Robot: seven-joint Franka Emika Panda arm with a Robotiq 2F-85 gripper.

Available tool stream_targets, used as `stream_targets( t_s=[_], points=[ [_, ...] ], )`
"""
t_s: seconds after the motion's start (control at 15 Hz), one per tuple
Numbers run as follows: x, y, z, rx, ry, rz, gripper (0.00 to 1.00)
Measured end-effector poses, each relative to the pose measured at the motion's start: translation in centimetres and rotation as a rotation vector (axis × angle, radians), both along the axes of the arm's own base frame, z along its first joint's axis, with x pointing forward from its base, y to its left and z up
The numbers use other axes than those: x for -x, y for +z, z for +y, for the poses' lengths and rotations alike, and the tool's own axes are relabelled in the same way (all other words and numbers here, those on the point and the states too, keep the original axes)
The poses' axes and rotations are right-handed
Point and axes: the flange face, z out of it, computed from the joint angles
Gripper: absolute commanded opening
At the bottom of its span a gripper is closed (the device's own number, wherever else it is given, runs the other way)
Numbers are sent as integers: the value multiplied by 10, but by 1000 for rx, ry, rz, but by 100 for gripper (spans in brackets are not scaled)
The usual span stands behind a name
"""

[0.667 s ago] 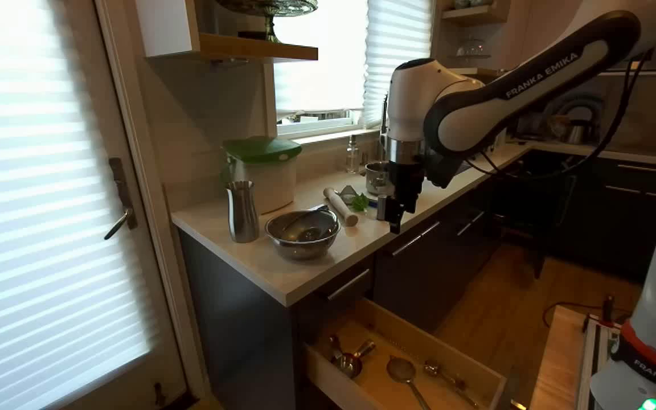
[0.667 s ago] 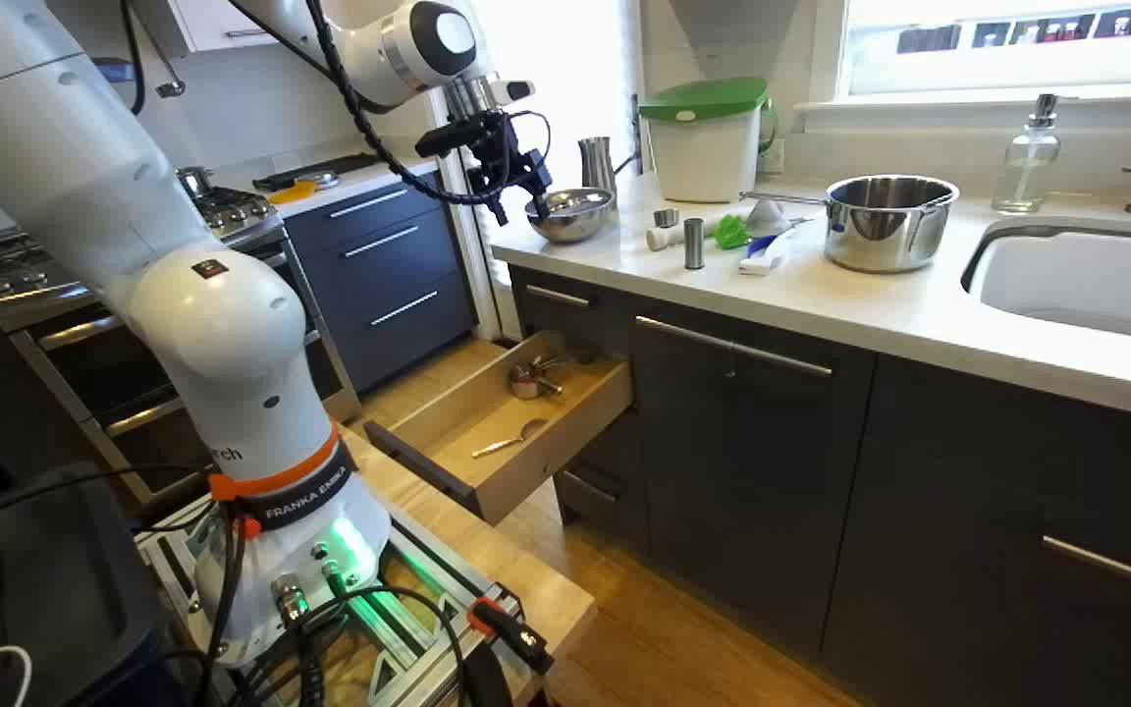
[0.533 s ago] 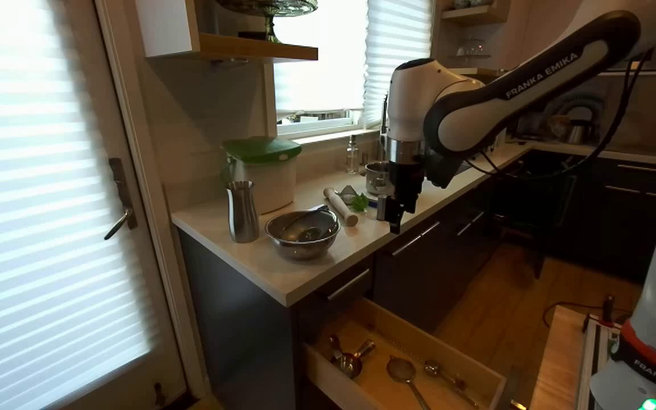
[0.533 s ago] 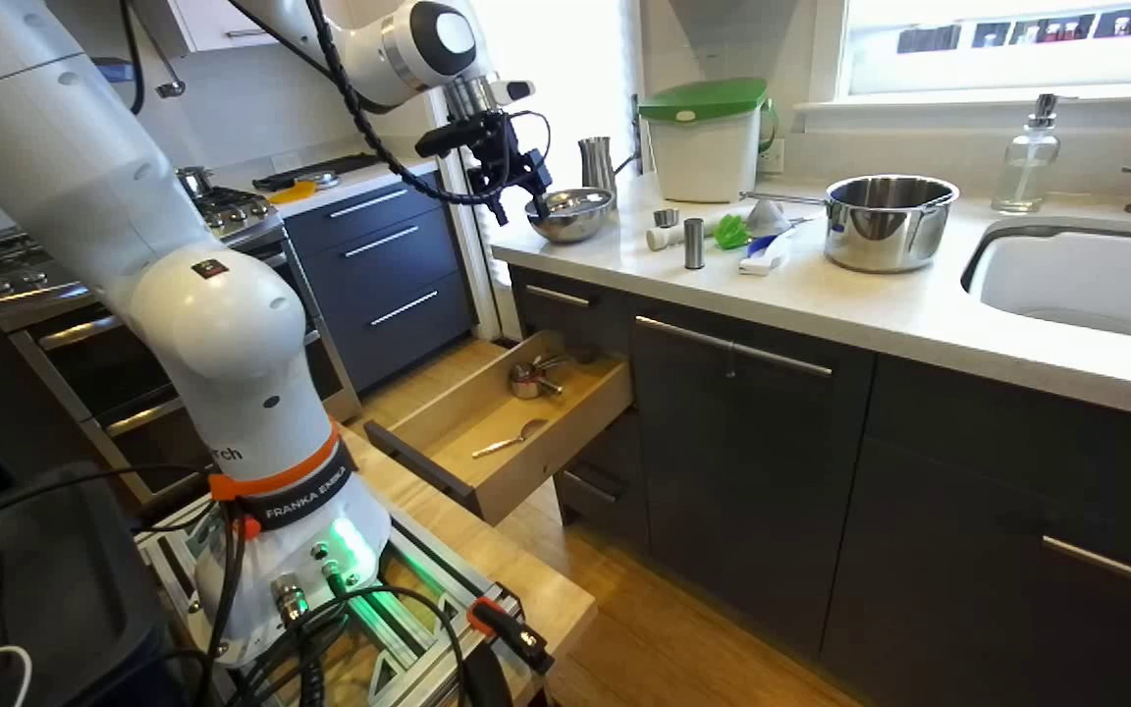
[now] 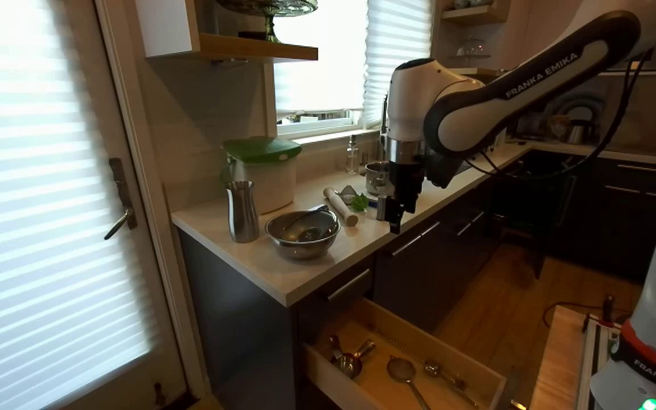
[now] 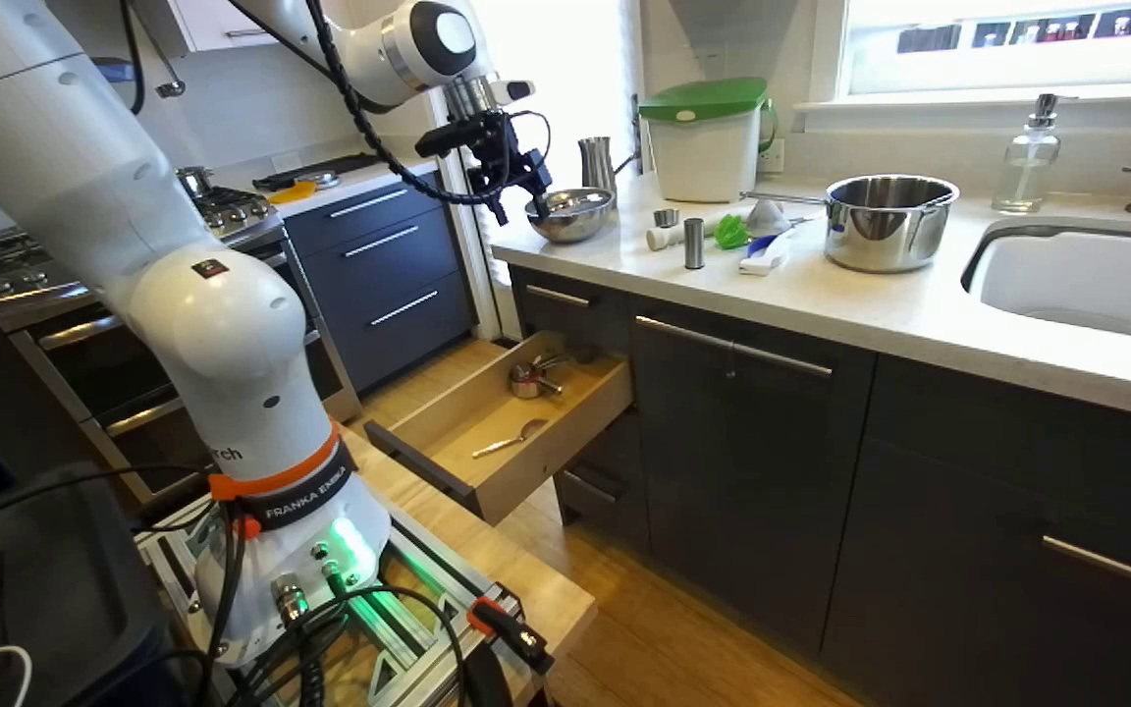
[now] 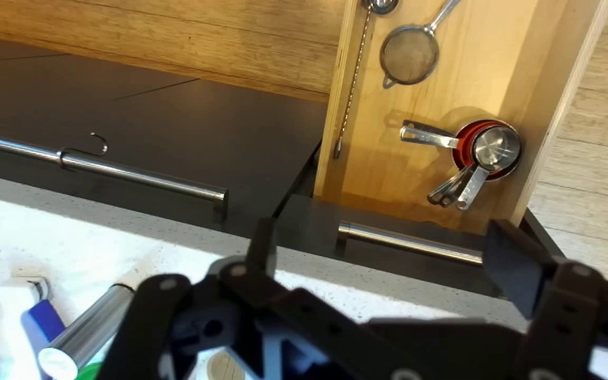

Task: Pick up the silver cylindrical object and put it in the silver pot

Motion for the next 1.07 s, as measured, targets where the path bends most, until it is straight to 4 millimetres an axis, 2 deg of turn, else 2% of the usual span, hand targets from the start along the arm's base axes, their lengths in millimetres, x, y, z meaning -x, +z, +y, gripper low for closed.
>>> stream_targets(
  t_s=[0.13, 0.2, 0.4, 0.6, 0.87, 1.0, 1.07],
  points=[
    [-1, 5, -11, -24, -51, -27, 100],
    [-1, 9, -25, -47, -87, -48, 100],
    [7, 26, -85, -127, -217, -144, 100],
    [19, 49, -157, -222, -331, -249, 100],
    [31, 73, -252, -405, -375, -297, 100],
    [32, 82, -279, -475, -381, -272, 100],
    [30, 84, -284, -486, -383, -268, 100]
  ],
)
